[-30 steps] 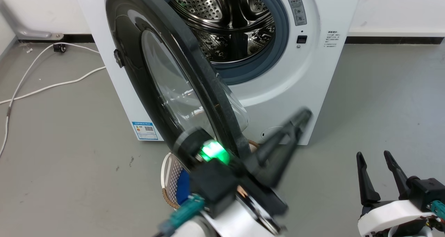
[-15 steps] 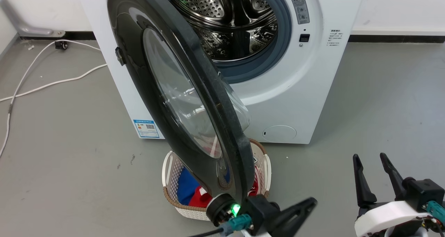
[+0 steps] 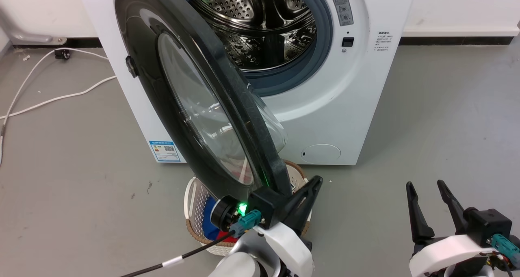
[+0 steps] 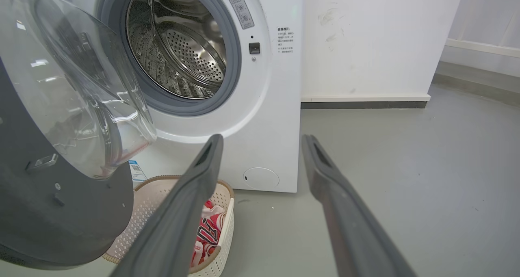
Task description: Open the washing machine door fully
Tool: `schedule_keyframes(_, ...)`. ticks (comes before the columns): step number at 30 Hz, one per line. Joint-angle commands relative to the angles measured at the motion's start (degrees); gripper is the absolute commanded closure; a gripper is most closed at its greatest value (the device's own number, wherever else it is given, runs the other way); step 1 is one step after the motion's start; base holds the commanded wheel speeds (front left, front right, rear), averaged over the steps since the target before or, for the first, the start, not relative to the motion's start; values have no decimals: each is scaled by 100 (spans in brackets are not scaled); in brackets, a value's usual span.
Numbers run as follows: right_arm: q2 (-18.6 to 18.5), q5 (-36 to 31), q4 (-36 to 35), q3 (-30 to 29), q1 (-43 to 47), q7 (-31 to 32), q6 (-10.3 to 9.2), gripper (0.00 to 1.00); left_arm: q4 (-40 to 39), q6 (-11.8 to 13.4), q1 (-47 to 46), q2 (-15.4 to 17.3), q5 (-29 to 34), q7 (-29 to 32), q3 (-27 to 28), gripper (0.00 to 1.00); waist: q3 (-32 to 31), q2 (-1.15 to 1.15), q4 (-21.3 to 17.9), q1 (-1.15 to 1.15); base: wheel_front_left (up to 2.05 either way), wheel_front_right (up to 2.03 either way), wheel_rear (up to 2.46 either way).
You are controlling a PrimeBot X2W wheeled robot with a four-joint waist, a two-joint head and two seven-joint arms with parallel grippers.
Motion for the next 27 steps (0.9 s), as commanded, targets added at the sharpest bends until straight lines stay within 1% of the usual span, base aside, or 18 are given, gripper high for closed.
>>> schedule_keyframes(1, 14, 3, 3, -4, -103, -17, -1, 0, 49, 39, -88, -5, -18, -47, 25, 100, 9, 0, 8, 0, 0, 0, 0)
schedule_keyframes(6, 28, 24, 55, 6, -120, -27, -1, 0, 505, 213, -263, -36, -151, -256, 50, 100, 33, 0, 21, 0, 0, 0, 0)
schedule_keyframes(10, 30, 29, 78, -9, -161, -38, -1, 0, 841, 375, -353, 0, -309, -363, 109, 100, 66, 0, 45, 0, 0, 0, 0)
schedule_keyframes(14, 37, 28, 89, -43, -129, -46, -1, 0, 1036, 470, -377, 49, -424, -457, 130, 100, 79, 0, 103, 0, 0, 0, 0)
schedule_keyframes(16, 47, 31, 99, -69, -95, -52, -1, 0, 1064, 519, -333, 57, -414, -502, 136, 100, 72, 0, 145, 0, 0, 0, 0)
schedule_keyframes(21, 69, 28, 96, -97, -79, -30, -1, 0, 953, 618, -123, 245, -360, -550, 132, 100, 80, 0, 259, 0, 0, 0, 0)
schedule_keyframes(25, 63, 15, 62, -151, -109, -14, -1, 0, 708, 712, 47, 410, -298, -526, 106, 100, 120, 0, 397, 0, 0, 0, 0)
schedule_keyframes(27, 44, 0, 59, -166, -100, -2, -1, 0, 526, 732, 123, 428, -263, -486, 45, 100, 139, 0, 485, 0, 0, 0, 0)
